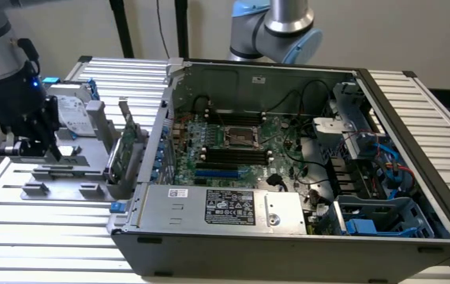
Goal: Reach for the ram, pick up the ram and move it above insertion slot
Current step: 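Pick up the ram and move it above insertion slot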
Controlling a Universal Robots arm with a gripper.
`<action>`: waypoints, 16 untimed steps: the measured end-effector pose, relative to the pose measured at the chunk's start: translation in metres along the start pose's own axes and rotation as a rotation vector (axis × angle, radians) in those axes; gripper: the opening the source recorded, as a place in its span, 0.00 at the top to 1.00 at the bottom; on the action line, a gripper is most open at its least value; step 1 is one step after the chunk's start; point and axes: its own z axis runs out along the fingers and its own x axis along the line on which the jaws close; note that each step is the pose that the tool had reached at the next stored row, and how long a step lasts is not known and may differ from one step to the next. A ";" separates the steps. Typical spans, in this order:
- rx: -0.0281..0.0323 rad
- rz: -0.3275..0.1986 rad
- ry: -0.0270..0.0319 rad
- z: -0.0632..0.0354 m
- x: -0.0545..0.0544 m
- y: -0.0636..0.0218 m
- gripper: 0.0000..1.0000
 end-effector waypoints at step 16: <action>-0.0022 -0.013 -0.0150 -0.0739 0.002 -0.0481 0.87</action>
